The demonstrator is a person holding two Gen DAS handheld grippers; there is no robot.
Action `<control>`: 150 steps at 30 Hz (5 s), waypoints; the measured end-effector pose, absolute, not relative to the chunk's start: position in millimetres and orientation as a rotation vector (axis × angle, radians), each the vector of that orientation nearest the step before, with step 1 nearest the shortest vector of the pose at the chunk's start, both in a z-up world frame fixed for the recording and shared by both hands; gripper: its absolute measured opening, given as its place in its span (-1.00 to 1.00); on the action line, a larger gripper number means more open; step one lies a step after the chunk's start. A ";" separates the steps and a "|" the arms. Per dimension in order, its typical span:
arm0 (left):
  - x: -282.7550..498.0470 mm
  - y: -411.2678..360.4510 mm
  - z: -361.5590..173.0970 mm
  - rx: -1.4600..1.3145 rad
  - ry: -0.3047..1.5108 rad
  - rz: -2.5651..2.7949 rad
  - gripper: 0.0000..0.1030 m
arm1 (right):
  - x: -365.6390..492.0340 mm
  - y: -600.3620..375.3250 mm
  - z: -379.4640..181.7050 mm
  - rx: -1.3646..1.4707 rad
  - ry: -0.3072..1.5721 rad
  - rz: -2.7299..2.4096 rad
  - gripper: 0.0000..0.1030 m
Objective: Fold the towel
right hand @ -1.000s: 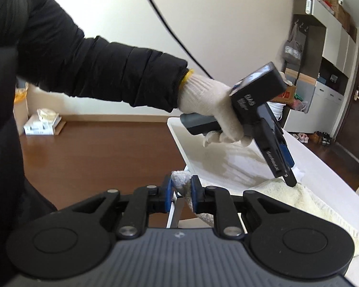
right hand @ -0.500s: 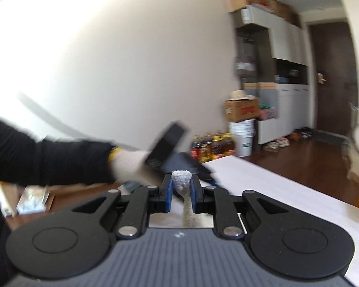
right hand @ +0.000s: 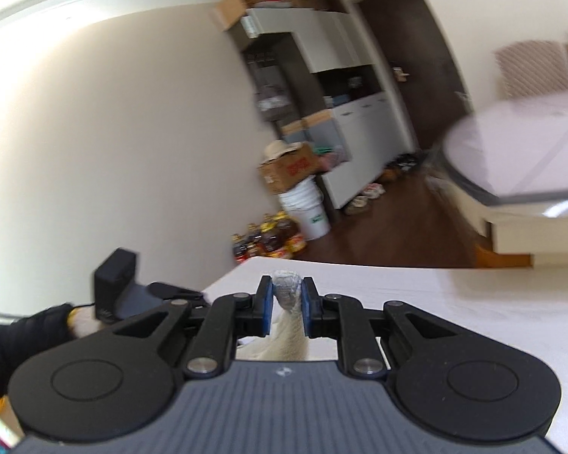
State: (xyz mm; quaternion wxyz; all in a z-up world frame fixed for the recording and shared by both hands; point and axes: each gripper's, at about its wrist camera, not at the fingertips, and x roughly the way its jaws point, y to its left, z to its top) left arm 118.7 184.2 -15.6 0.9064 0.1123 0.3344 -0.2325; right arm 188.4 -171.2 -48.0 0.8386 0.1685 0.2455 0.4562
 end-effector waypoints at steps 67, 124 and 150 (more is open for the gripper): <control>70.7 140.4 -1.3 0.025 0.679 -0.288 0.32 | 178.4 -168.2 -76.4 -0.009 0.563 0.708 -0.18; 108.9 150.6 -17.0 0.105 0.676 -0.086 0.36 | 167.1 -125.2 -76.0 -0.323 0.550 0.809 -0.45; 123.9 124.7 -16.0 0.156 0.676 -0.215 0.27 | 78.3 -89.0 -61.9 -0.241 0.508 0.940 -0.48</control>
